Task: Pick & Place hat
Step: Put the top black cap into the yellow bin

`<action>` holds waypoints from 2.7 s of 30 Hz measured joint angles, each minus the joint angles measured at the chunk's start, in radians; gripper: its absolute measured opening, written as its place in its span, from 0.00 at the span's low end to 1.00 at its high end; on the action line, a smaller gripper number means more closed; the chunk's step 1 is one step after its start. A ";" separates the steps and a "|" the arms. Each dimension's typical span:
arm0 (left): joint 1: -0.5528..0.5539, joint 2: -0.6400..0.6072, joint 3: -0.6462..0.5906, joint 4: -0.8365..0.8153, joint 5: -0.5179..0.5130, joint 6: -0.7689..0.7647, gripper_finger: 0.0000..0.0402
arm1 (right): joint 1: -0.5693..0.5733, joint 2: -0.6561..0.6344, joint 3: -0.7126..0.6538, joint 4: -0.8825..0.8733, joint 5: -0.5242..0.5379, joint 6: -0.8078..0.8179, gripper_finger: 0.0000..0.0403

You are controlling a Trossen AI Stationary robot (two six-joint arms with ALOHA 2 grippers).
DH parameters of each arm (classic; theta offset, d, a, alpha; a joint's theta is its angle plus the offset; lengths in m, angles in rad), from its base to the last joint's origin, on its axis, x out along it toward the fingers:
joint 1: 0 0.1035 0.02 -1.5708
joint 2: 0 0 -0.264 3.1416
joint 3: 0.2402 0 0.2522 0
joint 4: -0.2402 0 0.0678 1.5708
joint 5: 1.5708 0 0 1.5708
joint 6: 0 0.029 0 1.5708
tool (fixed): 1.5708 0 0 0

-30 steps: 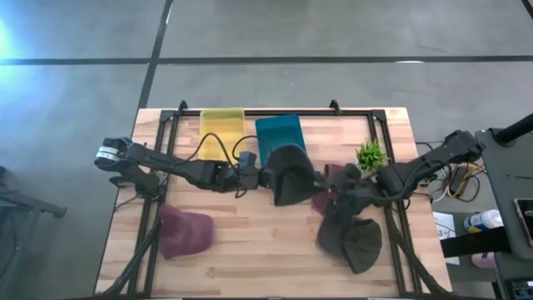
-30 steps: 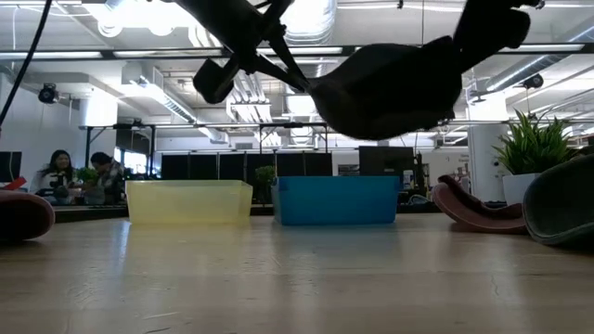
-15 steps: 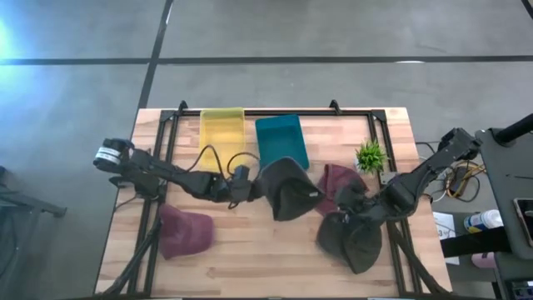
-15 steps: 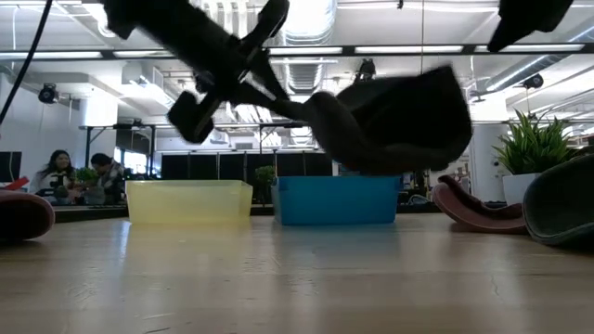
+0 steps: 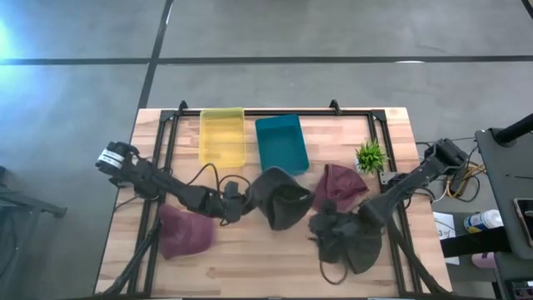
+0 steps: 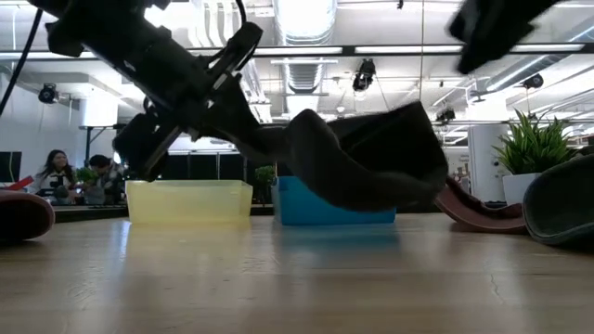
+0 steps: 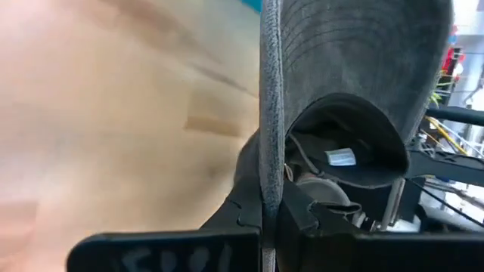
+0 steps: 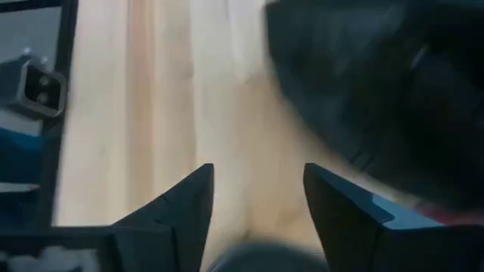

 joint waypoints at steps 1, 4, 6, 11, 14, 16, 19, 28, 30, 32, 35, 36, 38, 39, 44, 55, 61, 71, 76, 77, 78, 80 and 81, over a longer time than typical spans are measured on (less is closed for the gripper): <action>-0.006 0.010 0.005 0.006 -0.006 -0.019 0.01 | -0.018 0.006 0.000 0.009 -0.003 -0.030 0.44; -0.025 0.030 0.013 0.013 -0.024 -0.070 0.01 | -0.076 0.034 -0.003 0.051 -0.035 -0.089 0.38; -0.028 0.042 0.015 0.013 -0.033 -0.088 0.01 | -0.102 0.054 -0.003 0.091 -0.065 -0.129 0.34; -0.031 0.043 0.010 0.032 -0.029 -0.074 0.01 | -0.157 0.135 -0.004 0.192 -0.088 -0.164 0.25; -0.031 0.048 0.009 0.046 -0.021 -0.045 0.01 | -0.190 0.186 -0.004 0.237 -0.098 -0.167 0.20; -0.031 0.053 0.010 0.047 -0.008 -0.042 0.01 | -0.206 0.214 -0.002 0.272 -0.102 -0.162 0.16; -0.037 0.065 0.009 0.051 0.008 -0.040 0.01 | -0.226 0.240 0.009 0.315 -0.111 -0.154 0.11; -0.040 0.086 0.008 0.091 0.012 -0.028 0.01 | -0.242 0.329 0.073 0.368 -0.184 -0.149 0.09; -0.046 0.090 0.008 0.119 0.021 -0.011 0.01 | -0.244 0.348 0.087 0.345 -0.168 -0.142 0.10; -0.056 0.090 0.008 0.124 0.035 -0.006 0.01 | -0.246 0.364 0.098 0.319 -0.133 -0.141 0.11; -0.077 0.090 0.010 0.124 0.032 -0.010 0.01 | -0.249 0.366 0.102 0.293 -0.101 -0.149 0.12; -0.085 0.090 0.010 0.121 0.030 -0.013 0.01 | -0.249 0.366 0.103 0.292 -0.101 -0.152 0.12; -0.100 0.090 0.010 0.115 0.024 -0.021 0.01 | -0.249 0.363 0.101 0.292 -0.102 -0.159 0.13; -0.106 0.090 0.010 0.106 0.022 -0.023 0.01 | -0.249 0.361 0.100 0.291 -0.101 -0.164 0.13; -0.115 0.090 0.011 0.070 0.014 -0.032 0.01 | -0.249 0.343 0.109 0.285 -0.100 -0.169 0.17; -0.120 0.090 0.010 0.055 -0.028 -0.042 0.01 | -0.252 0.329 0.197 0.189 -0.150 -0.233 0.41; -0.122 0.095 0.006 0.031 -0.035 -0.046 0.01 | -0.248 0.309 0.244 0.106 -0.158 -0.345 0.55; -0.113 0.094 0.007 0.029 -0.065 -0.061 0.05 | -0.237 0.268 0.270 0.043 -0.105 -0.407 0.56; -0.111 0.094 0.007 0.023 -0.094 -0.064 0.03 | -0.205 0.230 0.254 0.012 -0.079 -0.393 0.56; -0.111 0.094 0.007 0.020 -0.095 -0.064 0.03 | -0.192 0.219 0.250 0.000 -0.063 -0.393 0.56; -0.111 0.094 0.007 0.016 -0.095 -0.063 0.03 | -0.180 0.207 0.247 -0.015 -0.042 -0.392 0.56; -0.111 0.093 0.008 0.001 -0.095 -0.053 0.03 | -0.151 0.176 0.235 -0.063 0.008 -0.391 0.56; -0.111 0.093 0.008 -0.010 -0.096 -0.052 0.03 | -0.139 0.164 0.228 -0.089 0.035 -0.385 0.56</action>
